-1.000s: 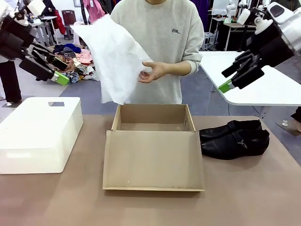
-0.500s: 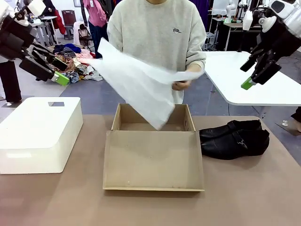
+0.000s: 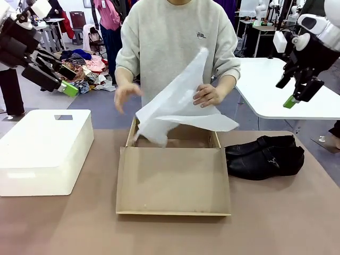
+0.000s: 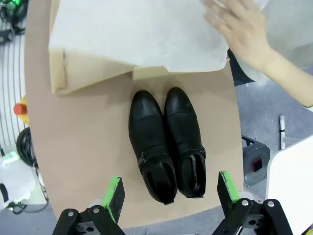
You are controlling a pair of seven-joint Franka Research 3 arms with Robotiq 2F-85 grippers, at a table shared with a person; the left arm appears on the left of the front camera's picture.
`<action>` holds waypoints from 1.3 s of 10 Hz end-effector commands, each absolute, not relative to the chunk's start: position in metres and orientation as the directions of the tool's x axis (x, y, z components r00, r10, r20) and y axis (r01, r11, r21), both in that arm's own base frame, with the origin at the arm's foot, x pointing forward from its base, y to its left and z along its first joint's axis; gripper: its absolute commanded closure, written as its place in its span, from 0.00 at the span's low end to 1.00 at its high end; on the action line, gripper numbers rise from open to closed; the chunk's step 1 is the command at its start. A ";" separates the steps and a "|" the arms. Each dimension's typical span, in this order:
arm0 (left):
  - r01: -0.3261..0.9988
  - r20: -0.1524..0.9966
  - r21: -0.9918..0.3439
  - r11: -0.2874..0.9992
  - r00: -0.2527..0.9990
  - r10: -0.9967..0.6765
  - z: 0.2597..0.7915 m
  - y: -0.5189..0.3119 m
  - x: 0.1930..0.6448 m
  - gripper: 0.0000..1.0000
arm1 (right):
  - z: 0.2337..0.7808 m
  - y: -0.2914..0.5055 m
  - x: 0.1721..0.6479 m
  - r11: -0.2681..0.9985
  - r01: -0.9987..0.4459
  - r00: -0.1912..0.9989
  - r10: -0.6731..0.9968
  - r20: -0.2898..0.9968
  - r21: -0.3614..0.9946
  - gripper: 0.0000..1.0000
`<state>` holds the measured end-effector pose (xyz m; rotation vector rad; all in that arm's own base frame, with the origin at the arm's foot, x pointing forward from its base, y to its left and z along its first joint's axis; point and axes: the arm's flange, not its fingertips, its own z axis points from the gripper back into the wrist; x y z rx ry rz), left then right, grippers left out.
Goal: Pack the shoes into the box.
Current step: Place one shoe of the Shoes into the Shoes Box.
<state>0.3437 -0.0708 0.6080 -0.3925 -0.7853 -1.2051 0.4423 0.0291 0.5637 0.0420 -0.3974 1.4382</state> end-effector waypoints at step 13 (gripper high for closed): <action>0.937 0.727 0.129 0.324 0.133 -0.673 0.608 -0.070 0.344 0.00 | 0.536 0.011 0.473 0.141 -0.976 0.098 0.964 0.246 -0.165 0.00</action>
